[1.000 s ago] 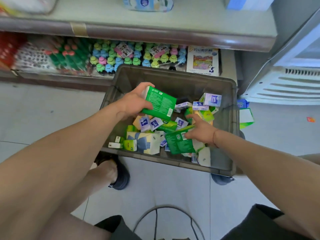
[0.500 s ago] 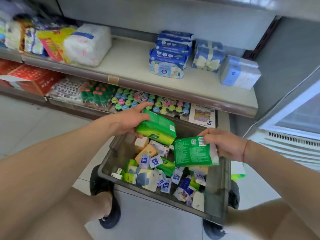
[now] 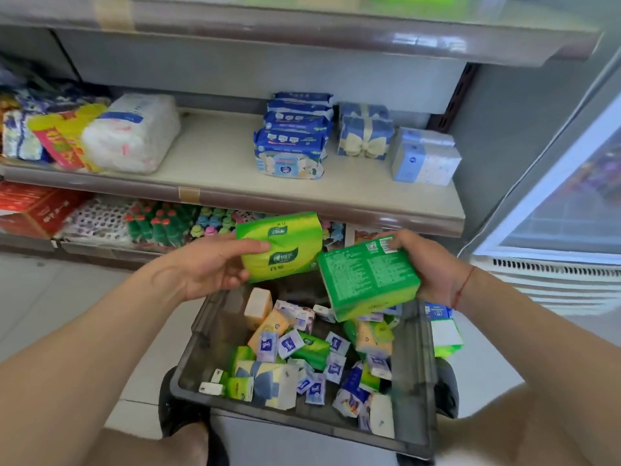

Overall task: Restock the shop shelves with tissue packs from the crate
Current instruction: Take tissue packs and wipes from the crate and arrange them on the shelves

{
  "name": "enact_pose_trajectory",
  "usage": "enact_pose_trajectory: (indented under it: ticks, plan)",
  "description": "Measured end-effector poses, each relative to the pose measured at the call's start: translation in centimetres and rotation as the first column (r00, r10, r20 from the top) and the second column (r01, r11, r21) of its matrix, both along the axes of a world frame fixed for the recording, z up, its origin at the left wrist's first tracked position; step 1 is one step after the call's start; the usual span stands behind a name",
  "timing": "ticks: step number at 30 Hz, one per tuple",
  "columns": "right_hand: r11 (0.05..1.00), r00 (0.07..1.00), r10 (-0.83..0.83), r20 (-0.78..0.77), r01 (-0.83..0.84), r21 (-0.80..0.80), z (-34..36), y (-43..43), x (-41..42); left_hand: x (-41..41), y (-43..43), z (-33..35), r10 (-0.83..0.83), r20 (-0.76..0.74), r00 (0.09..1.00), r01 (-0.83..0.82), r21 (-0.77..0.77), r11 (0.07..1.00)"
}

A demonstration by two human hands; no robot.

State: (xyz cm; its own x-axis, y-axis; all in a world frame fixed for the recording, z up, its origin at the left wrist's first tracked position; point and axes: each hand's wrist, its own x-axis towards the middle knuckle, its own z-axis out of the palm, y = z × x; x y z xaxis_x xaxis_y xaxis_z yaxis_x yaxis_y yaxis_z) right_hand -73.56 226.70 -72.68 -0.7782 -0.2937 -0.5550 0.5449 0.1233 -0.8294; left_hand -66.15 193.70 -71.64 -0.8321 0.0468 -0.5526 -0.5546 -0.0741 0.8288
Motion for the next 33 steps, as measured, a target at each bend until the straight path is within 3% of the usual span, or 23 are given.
enact_pose_trajectory:
  ticks: [3,7,10,15,17,19,24,27,33]
  plan:
    - [0.99,0.993,-0.113,0.027,0.115,-0.078,0.8,0.7,0.0,-0.8,0.5,0.4,0.049,-0.063,0.997,-0.05,-0.014,0.999]
    - [0.966,1.0,0.015,-0.004,-0.015,-0.259,2.9,2.6,0.1,-1.5,2.0,1.6,0.212,-0.052,0.976,-0.209,0.056,0.976]
    - [0.932,1.0,0.018,0.01,-0.013,-0.362,4.0,3.9,-0.1,-1.4,3.1,2.7,0.286,-0.079,0.955,-0.276,0.115,0.954]
    - [0.89,0.999,0.008,-0.037,-0.024,-0.455,5.1,3.8,0.8,0.7,1.9,5.0,0.154,-0.152,0.976,-0.129,0.165,0.978]
    - [0.904,0.999,0.01,-0.046,-0.029,-0.426,6.2,2.9,0.6,0.9,0.9,6.3,0.08,-0.223,0.972,-0.042,0.173,0.984]
    - [0.915,0.999,-0.034,-0.021,0.023,-0.404,8.6,1.8,0.0,0.4,0.2,8.2,0.114,-0.301,0.947,-0.066,0.165,0.984]
    - [0.924,0.997,-0.072,-0.037,0.053,-0.378,14.4,1.6,-0.9,-0.4,0.2,12.9,0.16,-0.493,0.855,-0.155,0.05,0.987]
    - [0.909,0.993,-0.086,-0.083,0.044,-0.414,15.7,2.2,-0.9,-0.3,0.3,14.5,0.194,-0.528,0.826,-0.229,0.001,0.974]
    - [0.876,0.951,-0.215,-0.223,0.087,-0.474,20.8,0.4,-2.3,-3.2,-0.3,22.4,0.08,-0.649,0.756,-0.231,-0.15,0.961]
